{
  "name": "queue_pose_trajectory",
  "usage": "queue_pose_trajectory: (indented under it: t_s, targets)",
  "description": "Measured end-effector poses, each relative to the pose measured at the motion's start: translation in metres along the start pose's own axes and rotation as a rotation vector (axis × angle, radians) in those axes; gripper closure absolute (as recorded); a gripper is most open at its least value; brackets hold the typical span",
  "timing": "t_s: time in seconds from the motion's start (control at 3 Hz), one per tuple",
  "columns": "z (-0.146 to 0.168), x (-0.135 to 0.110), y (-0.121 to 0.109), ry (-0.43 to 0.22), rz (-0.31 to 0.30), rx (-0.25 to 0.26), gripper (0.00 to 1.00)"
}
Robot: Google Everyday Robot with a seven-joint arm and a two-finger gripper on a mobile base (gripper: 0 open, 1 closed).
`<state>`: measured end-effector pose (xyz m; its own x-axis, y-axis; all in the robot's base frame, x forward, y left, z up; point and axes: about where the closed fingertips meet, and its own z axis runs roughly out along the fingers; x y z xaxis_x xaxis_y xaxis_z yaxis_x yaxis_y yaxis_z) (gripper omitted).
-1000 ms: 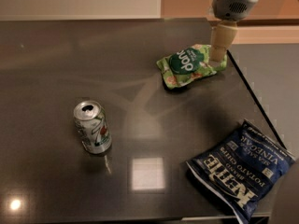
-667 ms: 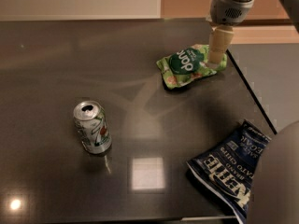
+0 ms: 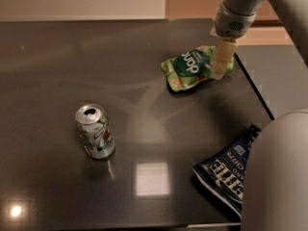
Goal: Move green rice chip bag near 7up can
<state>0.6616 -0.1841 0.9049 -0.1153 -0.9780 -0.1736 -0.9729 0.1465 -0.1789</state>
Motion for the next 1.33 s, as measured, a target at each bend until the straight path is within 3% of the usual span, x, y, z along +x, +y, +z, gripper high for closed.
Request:
queue_pose_trajectory:
  t_s: [0.33, 1.33]
  targets:
    - [0.013, 0.0, 0.0, -0.005, 0.004, -0.028, 0.0]
    - [0.035, -0.003, -0.022, 0.002, 0.037, -0.039, 0.0]
